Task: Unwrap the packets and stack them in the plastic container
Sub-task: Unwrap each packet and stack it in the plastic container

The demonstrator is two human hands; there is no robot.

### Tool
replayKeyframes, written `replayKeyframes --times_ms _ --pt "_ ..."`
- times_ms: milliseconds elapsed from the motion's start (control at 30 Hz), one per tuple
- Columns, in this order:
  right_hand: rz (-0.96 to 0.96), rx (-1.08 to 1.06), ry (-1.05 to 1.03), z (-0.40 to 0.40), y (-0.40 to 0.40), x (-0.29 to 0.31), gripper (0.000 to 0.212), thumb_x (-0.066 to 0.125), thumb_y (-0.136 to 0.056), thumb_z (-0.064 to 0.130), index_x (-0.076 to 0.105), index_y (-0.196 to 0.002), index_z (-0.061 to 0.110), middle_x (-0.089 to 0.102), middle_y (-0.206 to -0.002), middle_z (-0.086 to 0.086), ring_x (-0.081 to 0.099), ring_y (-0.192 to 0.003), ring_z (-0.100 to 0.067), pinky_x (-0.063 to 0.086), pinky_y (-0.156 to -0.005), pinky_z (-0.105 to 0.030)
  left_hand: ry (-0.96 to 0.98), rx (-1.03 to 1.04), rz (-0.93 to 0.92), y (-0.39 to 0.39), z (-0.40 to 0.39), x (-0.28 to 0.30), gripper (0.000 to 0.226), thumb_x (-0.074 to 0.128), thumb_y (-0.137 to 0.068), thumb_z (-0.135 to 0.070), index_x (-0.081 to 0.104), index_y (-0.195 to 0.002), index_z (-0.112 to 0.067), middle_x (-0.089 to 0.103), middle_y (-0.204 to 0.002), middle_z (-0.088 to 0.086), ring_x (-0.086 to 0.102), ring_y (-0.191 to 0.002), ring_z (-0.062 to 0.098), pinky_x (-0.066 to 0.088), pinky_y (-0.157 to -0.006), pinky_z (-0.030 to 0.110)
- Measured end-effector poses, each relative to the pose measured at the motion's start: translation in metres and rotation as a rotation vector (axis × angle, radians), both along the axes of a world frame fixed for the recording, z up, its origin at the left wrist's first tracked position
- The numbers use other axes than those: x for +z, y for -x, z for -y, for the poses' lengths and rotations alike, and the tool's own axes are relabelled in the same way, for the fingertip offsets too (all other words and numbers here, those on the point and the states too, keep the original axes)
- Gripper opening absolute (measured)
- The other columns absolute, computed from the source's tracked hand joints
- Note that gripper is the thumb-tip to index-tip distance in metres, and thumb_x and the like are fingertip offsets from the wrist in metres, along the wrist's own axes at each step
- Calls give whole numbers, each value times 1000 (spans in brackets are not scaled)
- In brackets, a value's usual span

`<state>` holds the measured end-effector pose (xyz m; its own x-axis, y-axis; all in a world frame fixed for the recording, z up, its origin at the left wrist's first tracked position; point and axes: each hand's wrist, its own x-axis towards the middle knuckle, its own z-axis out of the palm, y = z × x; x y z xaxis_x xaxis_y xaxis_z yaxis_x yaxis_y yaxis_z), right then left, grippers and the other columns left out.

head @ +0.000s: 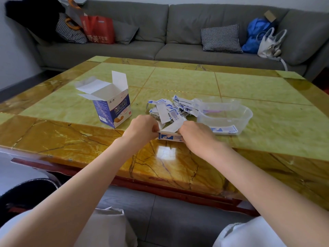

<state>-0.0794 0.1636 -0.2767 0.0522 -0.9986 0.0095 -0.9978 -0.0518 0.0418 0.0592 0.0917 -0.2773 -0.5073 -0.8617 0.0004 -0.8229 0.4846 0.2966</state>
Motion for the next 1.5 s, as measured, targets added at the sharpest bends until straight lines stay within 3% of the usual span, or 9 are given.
replayKeyframes --times_ms 133,267,400,533,633,1000,1133,1233,1500 --pt "-33 14 167 -2 -11 13 26 46 -85 -7 58 -102 7 52 -88 -7 45 -70 -24 34 -58 -32 47 -23 -69 2 0 14 14 63 -82 -13 72 -93 -11 68 -86 4 61 -77 19 43 -65 24" --pt "276 -56 368 11 13 31 20 51 -87 -2 62 -98 11 66 -89 -8 61 -79 -26 51 -68 -36 80 -42 -331 11 4 33 14 65 -82 -13 71 -94 -11 68 -82 2 61 -72 15 46 -59 17" --pt "462 -217 214 23 77 66 9 66 -83 8 64 -89 14 62 -82 -2 58 -71 -17 48 -63 -26 73 -93 -518 42 6 40 22 62 -86 -16 66 -107 -10 68 -95 0 62 -84 10 48 -75 17" --pt "364 -339 -294 36 121 57 13 67 -80 3 64 -90 11 64 -78 -8 55 -59 -14 44 -51 -23 101 -226 -380 80 0 29 24 50 -93 -19 65 -110 -12 66 -114 1 59 -105 18 43 -85 23" --pt "280 -297 -410 46 130 45 19 55 -83 -3 61 -88 14 60 -90 -8 55 -70 -19 47 -60 -26 126 -268 -262 99 5 17 26 46 -94 -24 66 -108 -16 67 -112 2 56 -109 24 41 -95 35" --pt "196 -249 -460 50 135 35 38 42 -87 -4 67 -108 15 63 -107 -4 60 -100 -22 49 -81 -30 219 -291 -28 114 8 4 36 34 -98 -30 64 -102 -10 66 -100 8 50 -107 29 39 -88 38" --pt "162 -236 -517 49 137 39 35 44 -88 0 67 -105 20 69 -96 -4 60 -79 -18 44 -64 -25 42 -282 195 136 1 24 49 22 -100 -36 55 -96 -1 55 -85 12 53 -89 28 40 -76 35" --pt "147 -261 -557 47 134 44 26 38 -96 10 63 -95 17 62 -75 2 55 -60 -12 39 -54 -22 -179 -240 290 151 -5 38 60 15 -98 -45 51 -122 -3 60 -109 12 53 -109 27 37 -90 33" --pt "29 -406 -602 53 138 40 38 55 -90 27 55 -120 4 63 -115 -15 63 -84 -26 50 -70 -31 -346 -105 306 162 -15 50 60 8 -100 -40 31 -141 -3 43 -141 14 36 -132 30 26 -107 38"
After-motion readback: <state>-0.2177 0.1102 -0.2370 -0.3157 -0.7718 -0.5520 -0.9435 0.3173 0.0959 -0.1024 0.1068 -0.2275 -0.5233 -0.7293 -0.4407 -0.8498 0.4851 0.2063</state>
